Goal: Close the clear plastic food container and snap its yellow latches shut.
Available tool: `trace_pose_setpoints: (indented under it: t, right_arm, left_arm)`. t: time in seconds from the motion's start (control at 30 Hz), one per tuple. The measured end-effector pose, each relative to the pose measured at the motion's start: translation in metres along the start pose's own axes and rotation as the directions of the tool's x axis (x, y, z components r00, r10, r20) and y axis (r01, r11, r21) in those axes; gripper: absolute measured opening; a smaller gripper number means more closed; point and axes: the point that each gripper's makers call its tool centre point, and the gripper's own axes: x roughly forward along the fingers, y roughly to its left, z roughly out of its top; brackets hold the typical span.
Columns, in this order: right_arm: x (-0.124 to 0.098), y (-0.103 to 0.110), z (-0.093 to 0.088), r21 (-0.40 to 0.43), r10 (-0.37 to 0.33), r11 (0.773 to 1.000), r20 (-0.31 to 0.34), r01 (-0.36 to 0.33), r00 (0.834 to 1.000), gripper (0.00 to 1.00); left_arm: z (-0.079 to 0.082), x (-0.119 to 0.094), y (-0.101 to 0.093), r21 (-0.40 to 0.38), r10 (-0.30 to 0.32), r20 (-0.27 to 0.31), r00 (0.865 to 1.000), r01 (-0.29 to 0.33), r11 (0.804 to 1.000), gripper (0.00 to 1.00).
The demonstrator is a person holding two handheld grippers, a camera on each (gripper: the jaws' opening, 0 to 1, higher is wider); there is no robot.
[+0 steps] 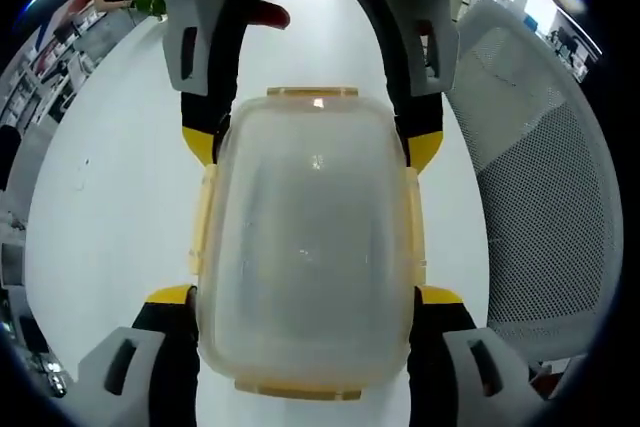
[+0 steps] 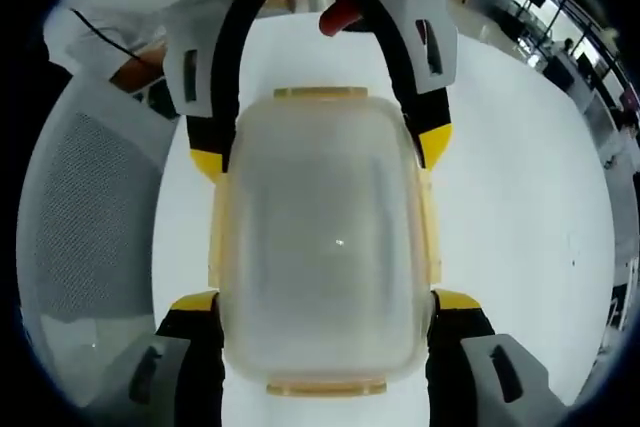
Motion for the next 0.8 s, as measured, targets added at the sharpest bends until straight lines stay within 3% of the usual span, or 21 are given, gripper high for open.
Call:
trace_pose_setpoints:
  t: [0.2,0.33,0.53,0.8]
  right_arm:
    - [0.001,0.000,-0.001,0.000,0.005,1.000,-0.009,-0.005,1.000,0.85]
    - [0.002,0.000,-0.002,-0.005,0.004,1.000,-0.022,-0.004,1.000,0.85]
    - [0.000,-0.009,0.000,-0.005,0.002,1.000,0.060,-0.002,0.998,0.84]
    - [-0.001,-0.023,-0.001,-0.015,0.007,1.000,0.034,-0.007,0.999,0.84]
  left_arm:
    - [0.000,0.002,0.000,-0.008,0.003,-0.004,1.000,-0.003,1.000,0.89]
    - [0.003,0.004,0.001,-0.032,0.024,0.039,0.999,-0.022,0.999,0.89]
    - [0.001,0.004,0.008,-0.030,0.023,0.034,0.999,-0.022,0.999,0.89]
    - [0.001,0.007,0.022,-0.033,0.013,0.011,1.000,-0.012,0.999,0.90]
